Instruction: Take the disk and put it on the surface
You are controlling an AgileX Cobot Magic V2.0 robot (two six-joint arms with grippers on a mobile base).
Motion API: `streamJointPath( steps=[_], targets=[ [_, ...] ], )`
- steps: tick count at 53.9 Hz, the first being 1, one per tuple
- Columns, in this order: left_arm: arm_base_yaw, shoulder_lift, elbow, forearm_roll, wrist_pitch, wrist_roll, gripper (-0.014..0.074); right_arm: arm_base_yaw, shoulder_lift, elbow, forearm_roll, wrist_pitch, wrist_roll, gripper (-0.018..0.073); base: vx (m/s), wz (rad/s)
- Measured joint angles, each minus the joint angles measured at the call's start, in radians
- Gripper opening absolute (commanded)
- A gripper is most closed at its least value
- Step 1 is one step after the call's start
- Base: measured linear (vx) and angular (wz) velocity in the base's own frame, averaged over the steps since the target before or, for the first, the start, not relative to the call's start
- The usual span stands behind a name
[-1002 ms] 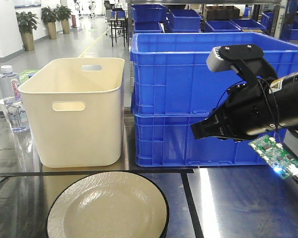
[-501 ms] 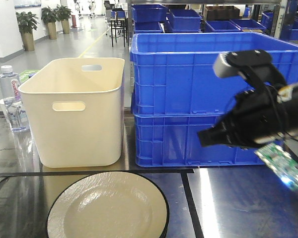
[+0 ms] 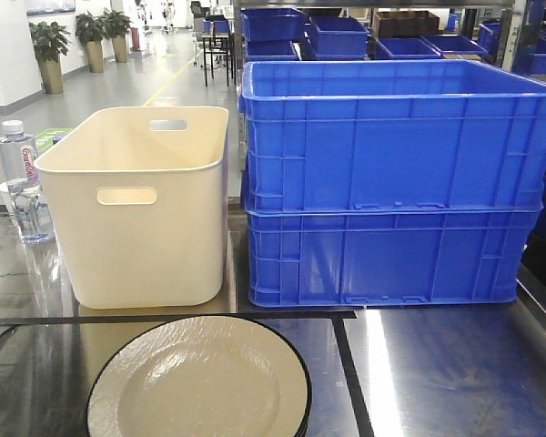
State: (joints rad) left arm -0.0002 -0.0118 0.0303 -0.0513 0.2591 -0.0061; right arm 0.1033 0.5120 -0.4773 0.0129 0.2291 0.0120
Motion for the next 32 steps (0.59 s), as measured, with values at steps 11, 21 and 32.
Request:
streamJointPath(
  steps=[11, 21, 32],
  targets=[
    [0.000, 0.000, 0.000, 0.000, 0.000, 0.000, -0.0008, -0.123, -0.306, 0.320, -0.041, -0.044, 0.002, -0.0008, 0.00, 0.00],
    [0.000, 0.000, 0.001, 0.000, 0.001, 0.000, -0.0008, -0.117, -0.504, 0.500, -0.114, -0.051, 0.002, -0.0008, 0.00, 0.00],
    [0.000, 0.000, 0.002, 0.000, 0.003, 0.000, -0.0008, -0.105, -0.520, 0.507, -0.122, -0.052, 0.004, -0.0008, 0.00, 0.00]
  ],
)
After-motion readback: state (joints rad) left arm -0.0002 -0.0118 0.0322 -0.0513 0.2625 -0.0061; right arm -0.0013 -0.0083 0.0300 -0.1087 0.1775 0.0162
